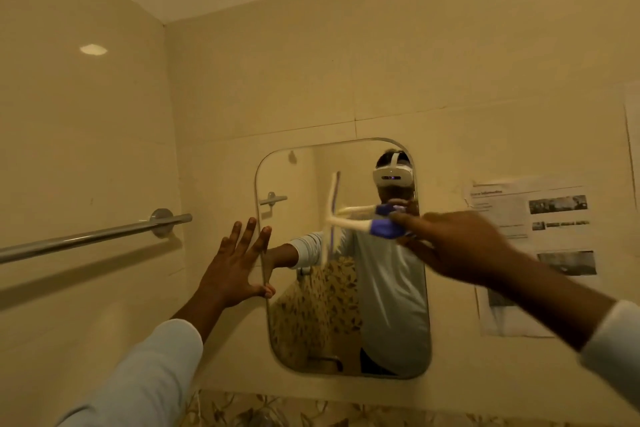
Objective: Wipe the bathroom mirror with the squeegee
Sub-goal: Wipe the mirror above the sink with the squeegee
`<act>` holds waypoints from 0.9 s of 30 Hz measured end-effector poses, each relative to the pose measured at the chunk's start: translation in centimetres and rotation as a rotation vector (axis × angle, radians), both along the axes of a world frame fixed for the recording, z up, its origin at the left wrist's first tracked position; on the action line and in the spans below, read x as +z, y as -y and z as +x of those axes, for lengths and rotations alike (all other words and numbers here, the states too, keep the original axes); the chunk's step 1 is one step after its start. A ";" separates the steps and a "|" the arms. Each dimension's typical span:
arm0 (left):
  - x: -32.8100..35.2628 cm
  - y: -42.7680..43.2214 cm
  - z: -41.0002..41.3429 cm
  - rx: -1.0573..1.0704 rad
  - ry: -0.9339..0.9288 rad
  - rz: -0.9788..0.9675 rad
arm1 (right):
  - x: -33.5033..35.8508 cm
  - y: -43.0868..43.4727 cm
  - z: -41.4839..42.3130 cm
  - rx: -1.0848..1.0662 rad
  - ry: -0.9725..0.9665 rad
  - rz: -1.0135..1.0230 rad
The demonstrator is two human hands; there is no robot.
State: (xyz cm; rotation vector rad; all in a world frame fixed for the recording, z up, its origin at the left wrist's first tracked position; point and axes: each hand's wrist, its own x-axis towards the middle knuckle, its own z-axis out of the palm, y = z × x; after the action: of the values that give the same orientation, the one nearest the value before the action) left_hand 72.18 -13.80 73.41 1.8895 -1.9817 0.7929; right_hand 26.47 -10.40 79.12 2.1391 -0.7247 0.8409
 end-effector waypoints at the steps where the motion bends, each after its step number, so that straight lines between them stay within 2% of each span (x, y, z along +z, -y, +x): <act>1: 0.0 0.0 0.0 -0.009 -0.005 0.005 | -0.6 0.3 2.4 0.003 -0.028 0.022; 5: -0.1 0.1 0.2 -0.051 -0.038 0.008 | -2.2 1.4 9.5 0.034 -0.103 0.069; 9: -0.1 0.2 0.1 -0.013 -0.028 0.017 | -2.9 2.4 11.0 -0.020 -0.151 0.029; 17: -0.3 0.6 0.4 -0.015 -0.016 -0.002 | -4.3 0.9 -1.7 -0.076 -0.135 -0.026; 22: -0.4 0.9 0.7 -0.030 -0.017 -0.015 | -5.6 0.1 -10.2 -0.208 -0.116 0.025; 27: -0.4 0.7 0.6 -0.013 -0.004 -0.009 | -7.2 0.2 -14.5 -0.247 -0.058 0.072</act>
State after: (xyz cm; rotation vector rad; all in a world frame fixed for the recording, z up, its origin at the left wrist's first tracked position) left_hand 72.82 -14.53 73.04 1.8694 -1.9829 0.7923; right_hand 11.99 -10.55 71.93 2.0732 -0.9783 0.6278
